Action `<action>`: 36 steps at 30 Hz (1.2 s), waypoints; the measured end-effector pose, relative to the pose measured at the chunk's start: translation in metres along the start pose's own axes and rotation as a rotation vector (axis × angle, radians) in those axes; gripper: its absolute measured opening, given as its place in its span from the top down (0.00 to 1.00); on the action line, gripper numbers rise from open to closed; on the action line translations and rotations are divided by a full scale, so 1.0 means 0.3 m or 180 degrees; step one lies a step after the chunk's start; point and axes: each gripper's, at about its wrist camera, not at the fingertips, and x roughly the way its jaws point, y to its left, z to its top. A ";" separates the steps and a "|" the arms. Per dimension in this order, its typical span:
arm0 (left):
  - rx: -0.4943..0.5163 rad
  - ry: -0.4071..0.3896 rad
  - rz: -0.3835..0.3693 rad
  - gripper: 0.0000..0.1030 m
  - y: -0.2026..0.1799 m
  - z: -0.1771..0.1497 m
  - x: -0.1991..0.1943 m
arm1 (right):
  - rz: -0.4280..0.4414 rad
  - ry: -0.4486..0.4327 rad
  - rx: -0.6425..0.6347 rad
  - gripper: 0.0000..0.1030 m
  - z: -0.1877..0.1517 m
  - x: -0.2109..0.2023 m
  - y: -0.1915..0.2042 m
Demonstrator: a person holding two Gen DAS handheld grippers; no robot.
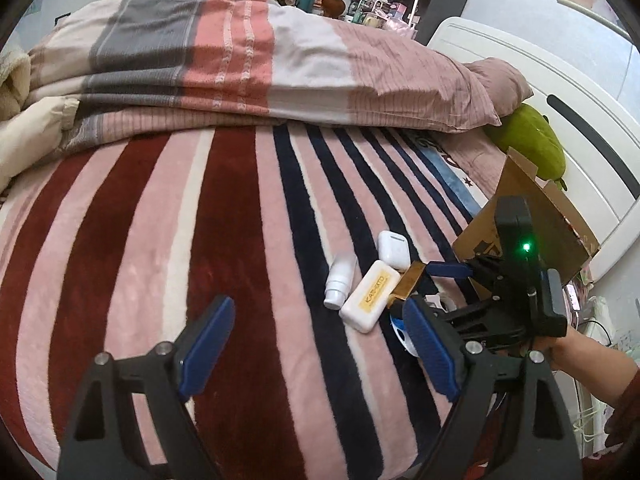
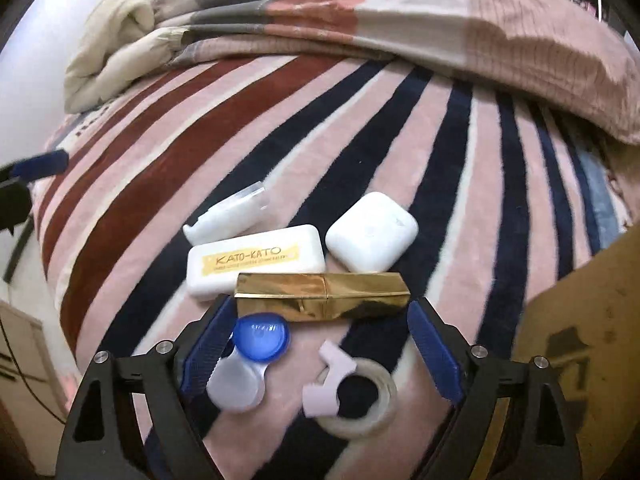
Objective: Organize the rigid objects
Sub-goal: 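Return the right tool and grasp the flat gold bar, then carry the gold bar into the cardboard box and release it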
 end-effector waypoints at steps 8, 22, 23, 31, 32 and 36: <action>0.0020 0.0021 -0.0308 0.19 -0.040 0.030 0.001 | -0.0060 -0.0346 -0.0194 0.16 -0.002 -0.072 0.049; 0.0664 -0.0108 -0.0777 0.85 -0.423 0.248 -0.094 | 0.0303 -0.1187 -0.0983 0.62 0.052 -0.572 0.205; 0.0694 -0.0099 -0.0808 0.85 -0.448 0.264 -0.085 | 0.0236 -0.1166 -0.0951 0.62 0.057 -0.595 0.186; 0.0806 0.0137 -0.0754 0.85 -0.574 0.312 0.020 | 0.0147 -0.1127 -0.0724 0.62 0.047 -0.635 0.004; 0.0791 0.0150 -0.0737 0.85 -0.570 0.306 0.022 | 0.0157 -0.1114 -0.0719 0.62 0.044 -0.633 0.000; 0.0752 0.0198 -0.0917 0.91 -0.543 0.287 0.009 | 0.0181 -0.1075 -0.0803 0.62 0.047 -0.608 0.024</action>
